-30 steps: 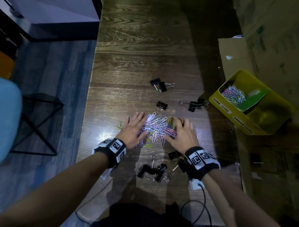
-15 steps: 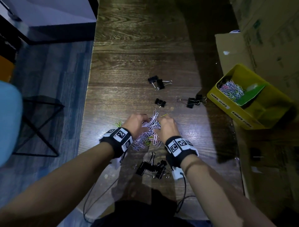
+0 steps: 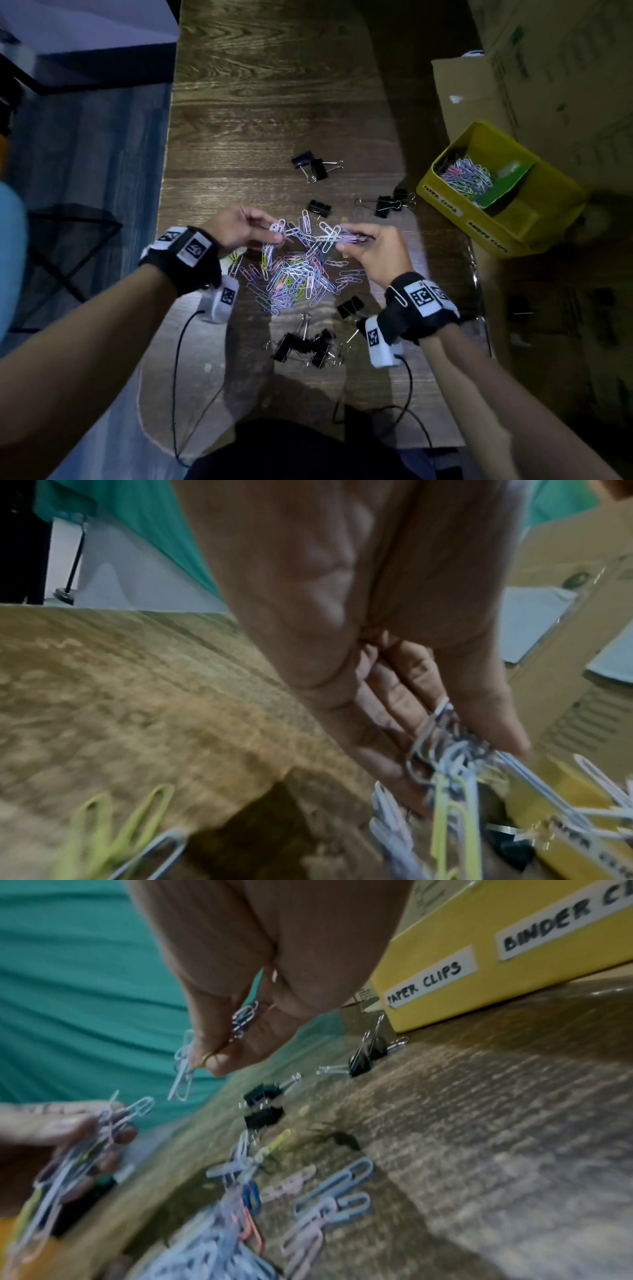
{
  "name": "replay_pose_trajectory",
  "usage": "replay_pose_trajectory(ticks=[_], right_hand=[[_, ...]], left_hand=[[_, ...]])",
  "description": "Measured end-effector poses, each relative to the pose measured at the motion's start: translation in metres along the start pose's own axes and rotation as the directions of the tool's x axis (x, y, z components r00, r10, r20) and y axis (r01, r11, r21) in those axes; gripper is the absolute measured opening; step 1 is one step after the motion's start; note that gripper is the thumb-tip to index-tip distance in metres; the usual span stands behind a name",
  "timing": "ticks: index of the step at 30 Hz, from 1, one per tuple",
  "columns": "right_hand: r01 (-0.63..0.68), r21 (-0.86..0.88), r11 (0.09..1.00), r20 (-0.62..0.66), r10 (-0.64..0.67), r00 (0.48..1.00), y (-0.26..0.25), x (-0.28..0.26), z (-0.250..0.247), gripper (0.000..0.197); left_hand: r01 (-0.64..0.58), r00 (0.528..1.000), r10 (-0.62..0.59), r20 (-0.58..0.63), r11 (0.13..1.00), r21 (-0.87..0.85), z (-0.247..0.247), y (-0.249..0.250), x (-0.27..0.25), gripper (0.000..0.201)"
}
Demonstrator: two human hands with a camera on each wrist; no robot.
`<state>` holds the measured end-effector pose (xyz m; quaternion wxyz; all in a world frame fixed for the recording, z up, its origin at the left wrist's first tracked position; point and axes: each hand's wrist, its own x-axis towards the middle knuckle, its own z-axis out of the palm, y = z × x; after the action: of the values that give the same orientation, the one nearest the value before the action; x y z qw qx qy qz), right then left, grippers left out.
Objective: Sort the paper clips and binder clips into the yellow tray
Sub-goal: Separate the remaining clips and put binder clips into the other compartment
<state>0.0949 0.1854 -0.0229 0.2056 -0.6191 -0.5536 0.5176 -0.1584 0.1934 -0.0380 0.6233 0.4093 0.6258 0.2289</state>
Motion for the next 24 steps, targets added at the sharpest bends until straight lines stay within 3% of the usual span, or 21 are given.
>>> replay_pose_trajectory(ticks=[5,11,14,17,20,22,24], right_hand=[[0.104,0.339,0.935,-0.177,-0.044,0.983,-0.016,-0.019,-0.048,0.038],[0.264,0.494,0.828,-0.435,-0.027,0.900,-0.024,-0.016,-0.122,0.035],[0.307,0.539,0.784,-0.509,0.013,0.861,-0.025,-0.002,-0.154,0.032],[0.316,0.530,0.787,-0.591,0.076,0.803,-0.023,0.018,-0.176,0.034],[0.232,0.402,0.885,-0.641,0.091,0.762,-0.014,0.039,-0.185,0.038],[0.144,0.290,0.946,-0.650,0.084,0.755,-0.004,0.053,-0.186,0.035],[0.071,0.166,0.984,-0.656,0.056,0.753,0.006,0.064,-0.187,0.034]], left_hand=[[-0.114,0.982,0.119,0.144,0.993,-0.043,0.013,0.061,0.003,0.017],[-0.260,0.904,0.313,0.292,0.944,-0.205,0.089,0.155,0.029,0.013],[-0.282,0.894,0.383,0.231,0.884,-0.372,0.141,0.194,0.051,0.012],[-0.270,0.933,0.341,0.117,0.877,-0.398,0.187,0.216,0.078,0.010],[-0.215,0.974,0.227,0.012,0.936,-0.279,0.215,0.210,0.106,0.010],[-0.202,0.979,0.200,-0.031,0.977,-0.073,0.227,0.197,0.121,0.007],[-0.195,0.980,0.200,-0.008,0.964,0.179,0.234,0.185,0.132,0.008]])
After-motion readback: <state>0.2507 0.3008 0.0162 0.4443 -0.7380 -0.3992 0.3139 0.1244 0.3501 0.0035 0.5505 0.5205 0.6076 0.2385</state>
